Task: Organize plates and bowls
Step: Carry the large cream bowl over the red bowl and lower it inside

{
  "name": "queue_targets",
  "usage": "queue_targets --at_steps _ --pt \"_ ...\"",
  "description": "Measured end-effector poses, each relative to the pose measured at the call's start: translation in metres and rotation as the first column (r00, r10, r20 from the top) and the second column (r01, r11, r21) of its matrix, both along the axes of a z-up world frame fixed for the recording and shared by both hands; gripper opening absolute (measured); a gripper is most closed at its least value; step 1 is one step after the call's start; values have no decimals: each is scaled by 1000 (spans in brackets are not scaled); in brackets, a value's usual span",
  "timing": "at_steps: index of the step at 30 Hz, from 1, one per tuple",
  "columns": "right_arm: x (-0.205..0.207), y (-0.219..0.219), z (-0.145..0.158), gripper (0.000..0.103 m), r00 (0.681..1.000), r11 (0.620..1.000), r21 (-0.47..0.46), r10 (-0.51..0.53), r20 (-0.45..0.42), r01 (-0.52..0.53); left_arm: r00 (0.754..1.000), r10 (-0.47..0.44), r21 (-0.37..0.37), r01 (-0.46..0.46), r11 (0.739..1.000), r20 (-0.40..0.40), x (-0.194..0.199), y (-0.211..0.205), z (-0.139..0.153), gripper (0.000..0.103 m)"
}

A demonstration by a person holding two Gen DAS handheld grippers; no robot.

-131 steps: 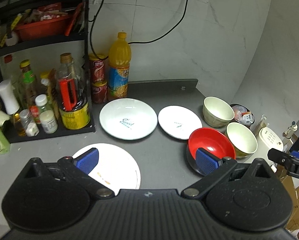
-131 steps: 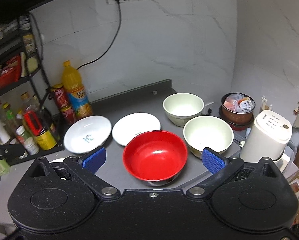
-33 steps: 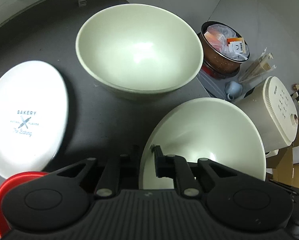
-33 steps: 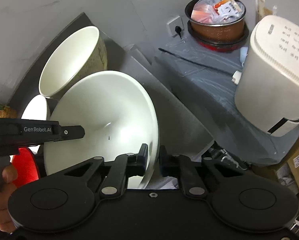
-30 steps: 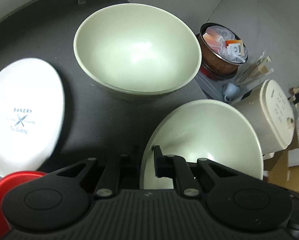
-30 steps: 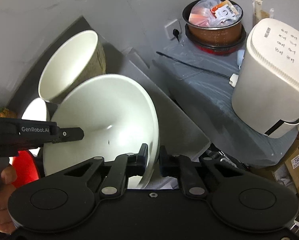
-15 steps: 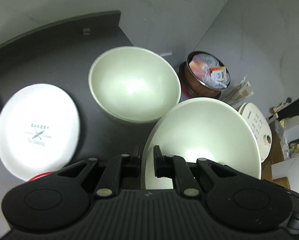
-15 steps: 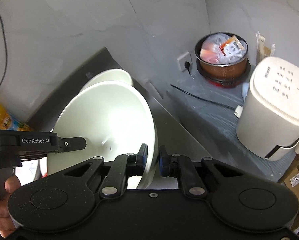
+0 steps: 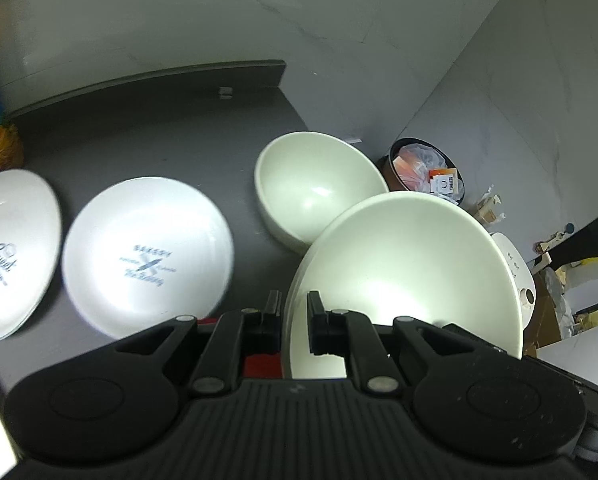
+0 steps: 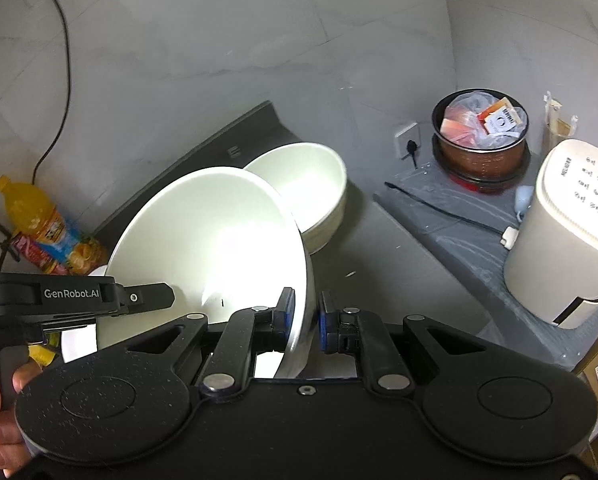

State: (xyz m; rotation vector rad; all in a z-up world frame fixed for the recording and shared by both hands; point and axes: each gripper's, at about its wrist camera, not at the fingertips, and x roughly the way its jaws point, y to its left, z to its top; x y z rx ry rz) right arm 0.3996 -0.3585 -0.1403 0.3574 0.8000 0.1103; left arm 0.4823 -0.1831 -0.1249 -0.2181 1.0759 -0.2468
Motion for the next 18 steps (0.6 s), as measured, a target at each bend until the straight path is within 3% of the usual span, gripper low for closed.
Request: queue_targets --at_steps 7,18 --pt "-7 25 0 12 999 999 -7 33 -8 -33 999 34 -4 -34 999 2 -13 32 5 11" --pt "-14 56 -10 12 996 997 -19 74 -50 -75 996 75 -5 -75 997 -45 -28 69 -10 11"
